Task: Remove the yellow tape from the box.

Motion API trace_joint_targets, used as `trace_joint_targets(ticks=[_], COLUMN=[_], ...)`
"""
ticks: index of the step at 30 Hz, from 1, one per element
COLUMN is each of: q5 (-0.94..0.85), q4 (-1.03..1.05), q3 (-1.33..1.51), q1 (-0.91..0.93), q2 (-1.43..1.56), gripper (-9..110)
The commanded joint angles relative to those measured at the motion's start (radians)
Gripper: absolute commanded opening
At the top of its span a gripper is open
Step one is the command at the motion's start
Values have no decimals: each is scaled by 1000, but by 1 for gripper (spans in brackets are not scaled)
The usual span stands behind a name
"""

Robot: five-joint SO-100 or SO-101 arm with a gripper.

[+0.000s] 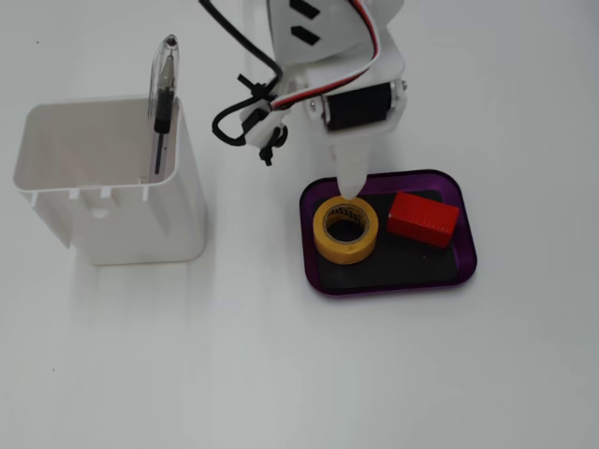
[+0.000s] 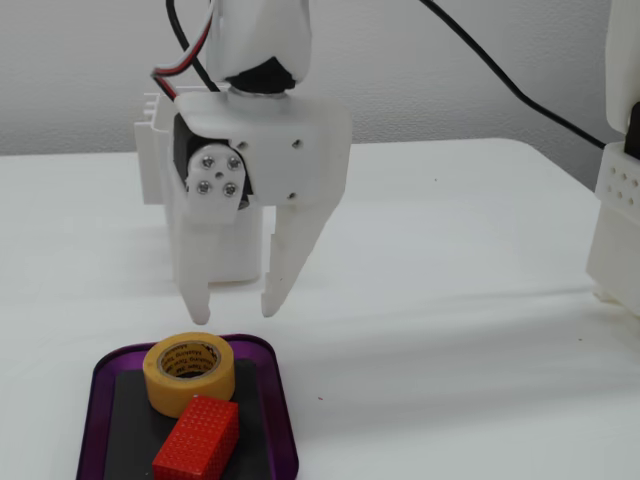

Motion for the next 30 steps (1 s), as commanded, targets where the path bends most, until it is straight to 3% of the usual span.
trace_joint_targets(ticks=[1,15,20,30], q5=[-11,-9,-2,2], q4=[-40,-100,-120,-51], q3=[-25,-29,-37,-84], q1=[9,8,8,-8], q2=[0,-160,-161,-40], gripper=[13,12,0,-1])
